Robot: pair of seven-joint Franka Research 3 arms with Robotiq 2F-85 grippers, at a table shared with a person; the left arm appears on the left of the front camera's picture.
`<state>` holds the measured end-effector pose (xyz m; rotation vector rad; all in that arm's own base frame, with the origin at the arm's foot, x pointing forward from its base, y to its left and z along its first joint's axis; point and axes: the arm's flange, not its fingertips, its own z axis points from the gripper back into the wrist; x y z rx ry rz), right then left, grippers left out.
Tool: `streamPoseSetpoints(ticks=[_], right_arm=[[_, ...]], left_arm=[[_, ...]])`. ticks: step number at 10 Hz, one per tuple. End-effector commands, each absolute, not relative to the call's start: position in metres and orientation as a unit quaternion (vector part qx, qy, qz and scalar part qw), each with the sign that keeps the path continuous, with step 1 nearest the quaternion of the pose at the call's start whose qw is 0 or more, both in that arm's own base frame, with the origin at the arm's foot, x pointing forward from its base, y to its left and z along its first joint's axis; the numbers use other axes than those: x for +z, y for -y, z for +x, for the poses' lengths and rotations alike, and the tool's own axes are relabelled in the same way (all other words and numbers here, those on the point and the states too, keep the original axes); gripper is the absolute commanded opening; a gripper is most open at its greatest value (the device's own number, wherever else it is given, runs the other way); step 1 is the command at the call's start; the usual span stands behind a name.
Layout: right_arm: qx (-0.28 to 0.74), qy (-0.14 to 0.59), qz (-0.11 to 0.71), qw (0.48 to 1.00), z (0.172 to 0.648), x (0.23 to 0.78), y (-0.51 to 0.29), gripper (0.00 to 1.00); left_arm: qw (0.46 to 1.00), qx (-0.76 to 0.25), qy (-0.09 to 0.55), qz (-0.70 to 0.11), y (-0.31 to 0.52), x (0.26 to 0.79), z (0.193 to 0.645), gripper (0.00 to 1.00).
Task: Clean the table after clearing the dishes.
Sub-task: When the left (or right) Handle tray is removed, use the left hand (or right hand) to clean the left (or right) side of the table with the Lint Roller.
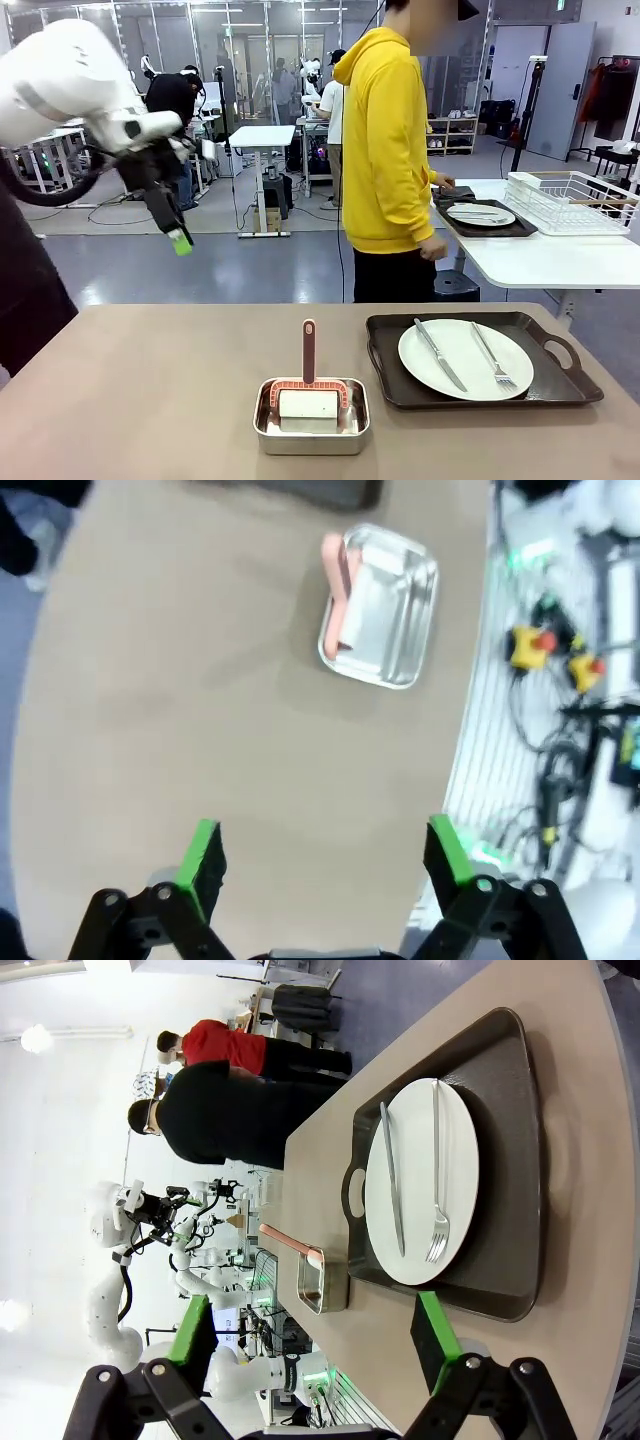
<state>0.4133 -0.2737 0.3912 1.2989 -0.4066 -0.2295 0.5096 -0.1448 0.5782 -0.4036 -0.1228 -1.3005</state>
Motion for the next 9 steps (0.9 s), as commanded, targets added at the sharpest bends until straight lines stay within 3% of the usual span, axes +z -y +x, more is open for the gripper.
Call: streamPoseSetpoints(ticks=[1,5,6,7,9], right_arm=[[-0.102,0.19,0.601,0.77,0.412,0.395,0.273,1.0],[-0.102,0.19,0.601,0.77,0.412,0.395,0.273,1.0],[-0.102,0.19,0.601,0.77,0.412,0.395,0.273,1.0],[-0.102,0.19,0.601,0.77,0.412,0.395,0.273,1.0],[-0.102,0.19,0.601,0.77,0.412,0.395,0.273,1.0]], left_arm=[[0.748,-0.645,0.043,-0.151,0.158,0.56,0.512,1.0],[0.7,-0.698,0.002,-0.148,0.197,0.517,0.498,1.0],[0.696,-0.701,0.02,-0.153,0.196,0.515,0.495,1.0],[0.713,-0.684,-0.009,-0.152,0.203,0.522,0.504,1.0],[0.713,-0.684,-0.009,-0.152,0.203,0.522,0.504,1.0]])
